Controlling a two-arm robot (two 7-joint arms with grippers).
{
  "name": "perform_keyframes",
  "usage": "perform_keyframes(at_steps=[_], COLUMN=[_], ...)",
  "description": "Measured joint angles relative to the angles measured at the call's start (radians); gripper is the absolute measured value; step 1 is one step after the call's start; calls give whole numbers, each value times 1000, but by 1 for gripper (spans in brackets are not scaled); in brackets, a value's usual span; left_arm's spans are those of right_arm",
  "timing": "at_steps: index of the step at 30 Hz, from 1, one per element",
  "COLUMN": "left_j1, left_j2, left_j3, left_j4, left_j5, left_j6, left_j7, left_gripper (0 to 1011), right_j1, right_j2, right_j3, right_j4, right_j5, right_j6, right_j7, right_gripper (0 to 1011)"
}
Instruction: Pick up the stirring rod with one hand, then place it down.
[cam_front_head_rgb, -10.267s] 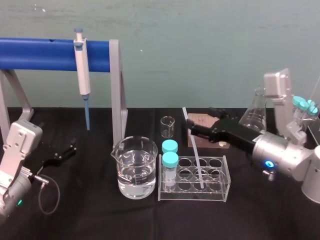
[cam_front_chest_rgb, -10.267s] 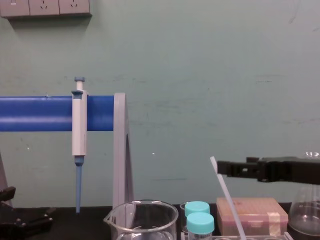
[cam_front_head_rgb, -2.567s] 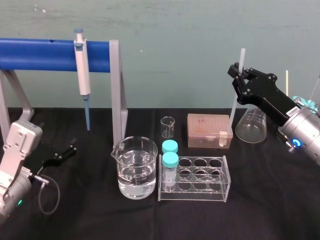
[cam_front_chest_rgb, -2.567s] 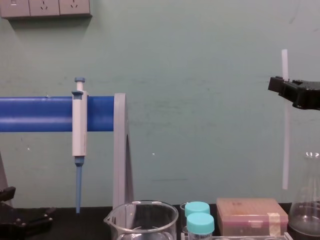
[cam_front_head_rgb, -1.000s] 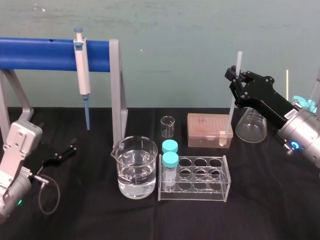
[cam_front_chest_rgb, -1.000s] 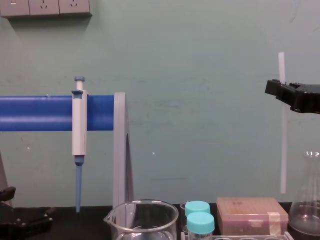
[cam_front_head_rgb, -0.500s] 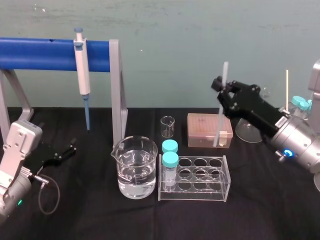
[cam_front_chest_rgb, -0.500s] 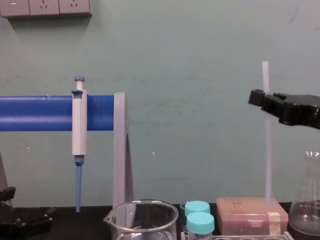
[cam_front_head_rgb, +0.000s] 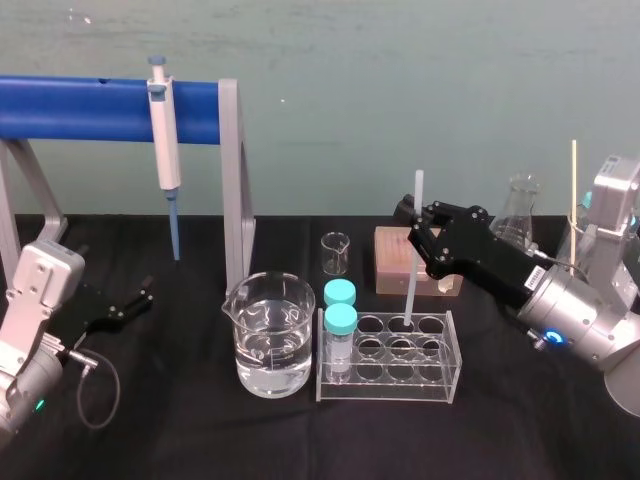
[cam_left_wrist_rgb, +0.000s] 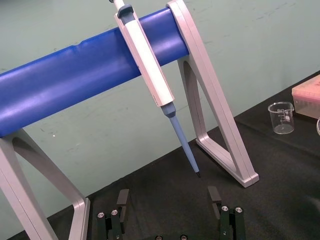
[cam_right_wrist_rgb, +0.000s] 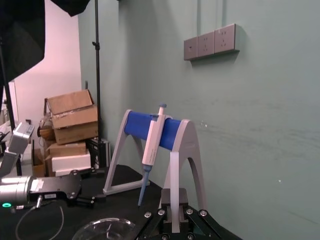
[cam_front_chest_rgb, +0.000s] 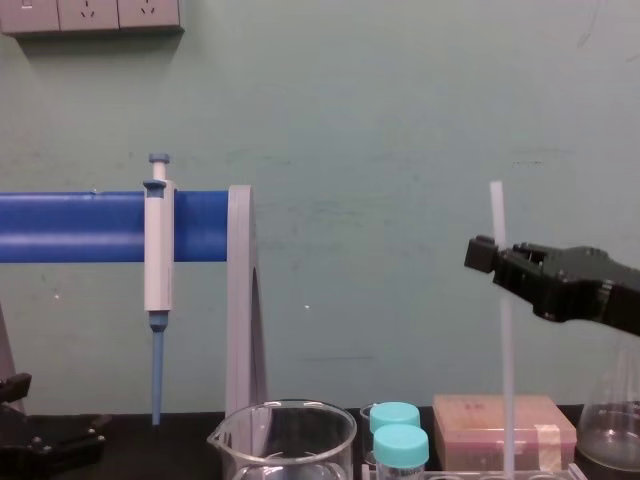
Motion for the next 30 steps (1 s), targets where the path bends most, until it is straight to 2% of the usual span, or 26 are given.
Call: perform_keyframes(at_steps=[10, 20, 30], left_j1=[0, 0, 0], left_j2=[0, 0, 0], left_j3=[0, 0, 0], left_j4=[0, 0, 0], left_j5=[0, 0, 0], left_j6=[0, 0, 0], left_j7=[0, 0, 0], left_gripper=[1000, 1000, 1000], right_j1=[10, 23, 30], right_j2=[-19, -49, -73], right_j3=[-20, -17, -14], right_j4=[58, 110, 160], right_j5=[-29, -32, -39], right_j6=[-44, -80, -93], right_j7=[0, 3, 3], right_gripper=[70, 70, 70])
